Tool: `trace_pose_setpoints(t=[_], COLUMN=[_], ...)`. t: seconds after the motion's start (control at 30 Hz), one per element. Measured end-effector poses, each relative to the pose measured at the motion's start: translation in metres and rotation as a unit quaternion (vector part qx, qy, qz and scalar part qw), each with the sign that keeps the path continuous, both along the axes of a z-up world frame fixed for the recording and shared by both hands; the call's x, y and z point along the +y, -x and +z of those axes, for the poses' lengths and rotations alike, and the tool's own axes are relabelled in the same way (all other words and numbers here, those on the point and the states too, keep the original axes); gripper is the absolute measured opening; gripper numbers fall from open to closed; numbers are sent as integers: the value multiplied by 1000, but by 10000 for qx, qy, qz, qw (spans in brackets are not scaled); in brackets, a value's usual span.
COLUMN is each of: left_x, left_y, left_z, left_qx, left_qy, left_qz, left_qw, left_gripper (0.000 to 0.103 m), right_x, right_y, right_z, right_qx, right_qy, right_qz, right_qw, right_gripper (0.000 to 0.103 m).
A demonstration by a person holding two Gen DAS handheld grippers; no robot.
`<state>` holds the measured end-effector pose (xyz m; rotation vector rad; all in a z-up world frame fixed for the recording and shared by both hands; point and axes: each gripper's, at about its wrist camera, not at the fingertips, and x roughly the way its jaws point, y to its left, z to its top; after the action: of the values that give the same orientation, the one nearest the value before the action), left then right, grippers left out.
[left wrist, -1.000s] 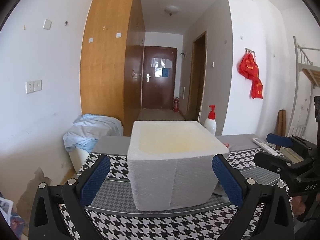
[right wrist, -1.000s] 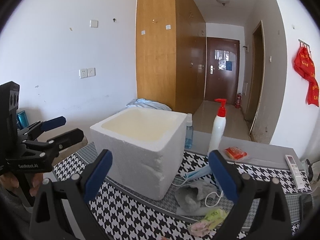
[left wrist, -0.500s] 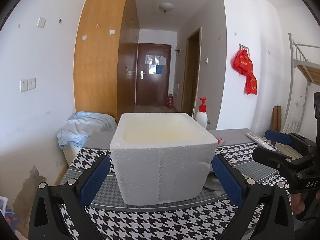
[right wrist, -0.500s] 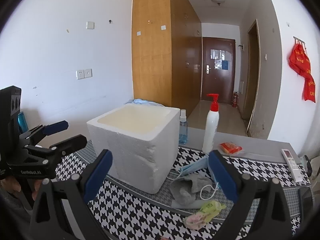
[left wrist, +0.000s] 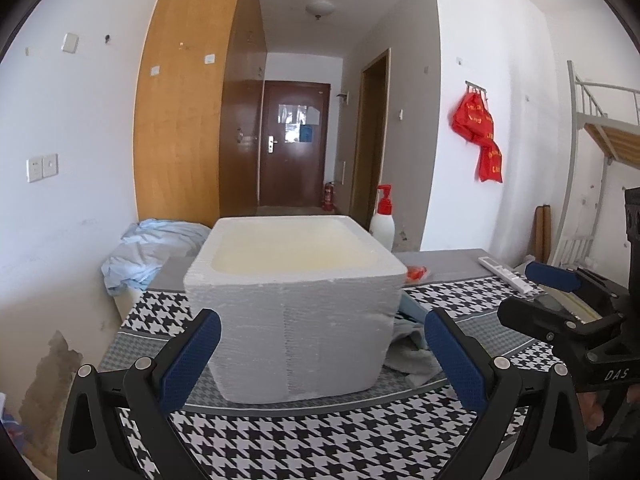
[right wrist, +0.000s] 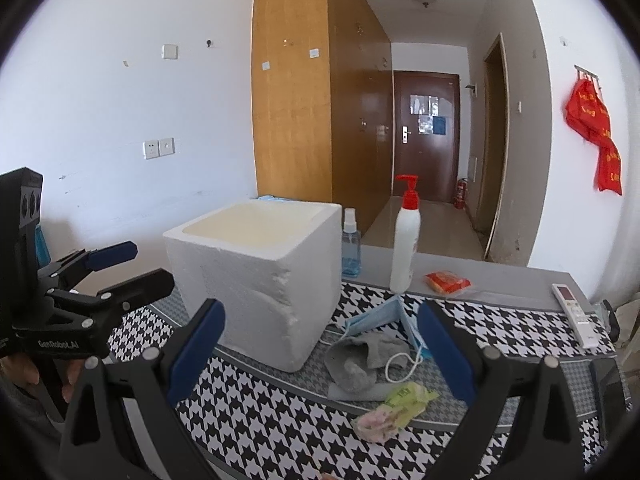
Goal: Organize soft objects
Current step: 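Move both tools toward the grey cloth and green snack packet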
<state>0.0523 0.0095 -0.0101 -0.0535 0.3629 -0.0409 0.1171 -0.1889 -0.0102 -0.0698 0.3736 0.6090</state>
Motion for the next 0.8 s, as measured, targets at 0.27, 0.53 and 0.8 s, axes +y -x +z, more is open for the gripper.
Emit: trace_pose_setpoints(t=[0.27,0.53,0.8], left_x=[-19,-42,-56], left_y=[-1,-8,-12], left_z=[-1,-8,-14], left_qx=[18,150,253], left_qy=[-3,-30,-22], left_qz=[-179,-386,-541], left_qw=[9998,9991,9982], left_gripper=[102,102,102], right_x=[-21,-43,-57], right_y=[5,4,2], right_z=[-3,-11,-18], right_qx=[39,125,205], right_qy=[-38,-50,-24], right_qz=[-140,-333,-471], right_qw=[9999,9994,9987], right_gripper=[99,99,99])
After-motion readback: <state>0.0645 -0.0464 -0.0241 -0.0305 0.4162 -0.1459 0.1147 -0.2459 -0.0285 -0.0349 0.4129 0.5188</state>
